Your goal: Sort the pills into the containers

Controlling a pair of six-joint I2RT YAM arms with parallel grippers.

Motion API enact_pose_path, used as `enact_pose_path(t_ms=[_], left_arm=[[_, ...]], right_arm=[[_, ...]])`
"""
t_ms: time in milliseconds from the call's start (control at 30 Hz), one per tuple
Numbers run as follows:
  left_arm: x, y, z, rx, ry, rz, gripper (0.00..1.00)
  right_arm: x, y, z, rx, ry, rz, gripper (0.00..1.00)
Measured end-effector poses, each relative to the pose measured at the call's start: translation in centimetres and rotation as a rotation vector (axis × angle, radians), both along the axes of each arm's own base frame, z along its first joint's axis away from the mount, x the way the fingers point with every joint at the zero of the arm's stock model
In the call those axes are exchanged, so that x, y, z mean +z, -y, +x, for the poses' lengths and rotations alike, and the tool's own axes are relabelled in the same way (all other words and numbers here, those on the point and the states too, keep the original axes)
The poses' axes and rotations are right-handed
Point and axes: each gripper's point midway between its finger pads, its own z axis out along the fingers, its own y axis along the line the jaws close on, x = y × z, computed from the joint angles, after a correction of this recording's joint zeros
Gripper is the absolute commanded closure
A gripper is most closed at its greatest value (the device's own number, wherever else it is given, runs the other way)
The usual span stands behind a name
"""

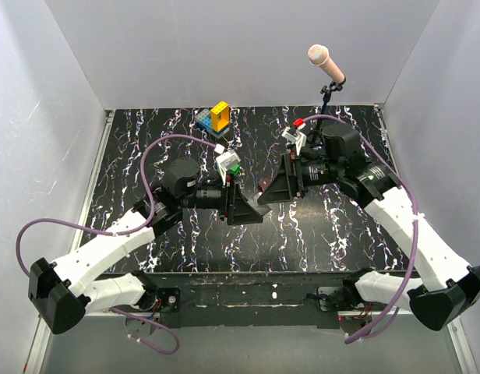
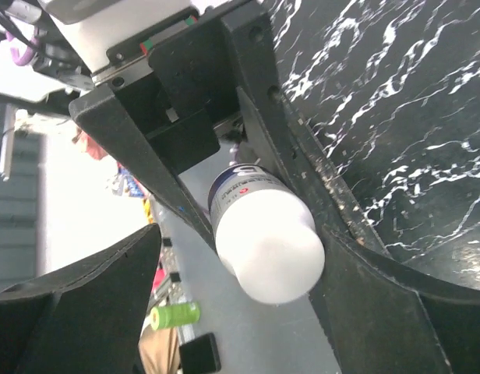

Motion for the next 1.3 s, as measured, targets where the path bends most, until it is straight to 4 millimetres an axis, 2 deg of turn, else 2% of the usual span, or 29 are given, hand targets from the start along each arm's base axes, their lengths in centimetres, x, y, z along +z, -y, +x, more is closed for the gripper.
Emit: enact_pose_path(t_ms=[167,367,467,600,700,800,833,900,967,1067,1133,1267,1300], left_arm=[[-0.2,-0.7,0.7,0.079,0.018,0.015,1.0],[1.0,-1.8,1.2,0.17,0.072,-0.008,1.0],[1.6,-2.1,1.4,0.2,0.09,-0.018,1.0],[1.3,-2.2,1.6,0.212,0.086,-0.006,1.0],[1.2,-2.2,1.6,0.212,0.086,-0.004,1.0],[0.8,-2.2,1.7,0.215,0.082,0.007,1.0],[0.6,-2.2,1.7,0.217,0.079,0.012,1.0],[0.1,-2.2,1.8,0.221,0.071,0.027,1.0],[-0.2,-2.2,1.8,0.223,0.063,0.036,1.0],[-0.3,-2.4,1.9,0.234,0.057,0.043,1.0],[-0.6,-2.4,1.9,0.234,0.058,0.052,0.9],[-1.1,-2.2,1.9,0.22,0.049,0.067,0.59],[-1.3,-2.1,1.8,0.213,0.048,0.07,0.54]], right_arm=[[0.7,0.6,1.4,-0.141,0.044,-0.015,0.05],[0.4,1.4,2.8,-0.292,0.037,-0.032,0.05],[-0.1,1.2,3.1,-0.311,-0.004,-0.03,0.07],[-0.3,0.6,3.3,-0.308,-0.044,-0.014,0.13],[-0.4,0.1,3.5,-0.296,-0.075,0.0,0.24],[-0.5,-0.4,3.5,-0.277,-0.104,0.007,0.44],[-0.5,-0.6,3.5,-0.268,-0.116,0.011,0.52],[-0.5,-0.9,3.4,-0.249,-0.131,0.019,0.77],[-0.8,-1.1,3.5,-0.24,-0.134,0.017,0.96],[-1.0,-1.2,3.7,-0.239,-0.127,0.01,0.99],[-1.1,-1.3,3.7,-0.235,-0.129,0.009,0.99],[-1.3,-1.3,3.6,-0.219,-0.108,0.003,0.99],[-1.4,-1.3,3.6,-0.212,-0.1,0.001,0.99]])
